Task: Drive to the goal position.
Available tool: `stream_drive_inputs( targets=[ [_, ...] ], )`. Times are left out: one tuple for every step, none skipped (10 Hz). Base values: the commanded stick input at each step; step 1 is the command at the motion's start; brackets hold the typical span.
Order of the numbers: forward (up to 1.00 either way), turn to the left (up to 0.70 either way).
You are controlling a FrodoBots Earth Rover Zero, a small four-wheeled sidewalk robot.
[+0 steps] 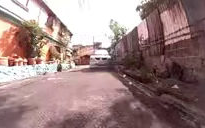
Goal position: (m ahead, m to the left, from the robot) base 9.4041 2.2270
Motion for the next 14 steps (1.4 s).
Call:
stream_drive_inputs(
  targets=[
    [0.7,0.25],
    [0.7,0.35],
    [0.7,0.27],
    [0.7,0.0],
    [0.7,0.0],
    [0.7,0.0],
    [0.7,0.0],
    [0.7,0.0],
    [0.7,0.0],
    [0.7,0.0],
    [0.7,0.0],
    [0.7,0.0],
    [0.7,0.12],
    [0.7,0.35]
  ],
)
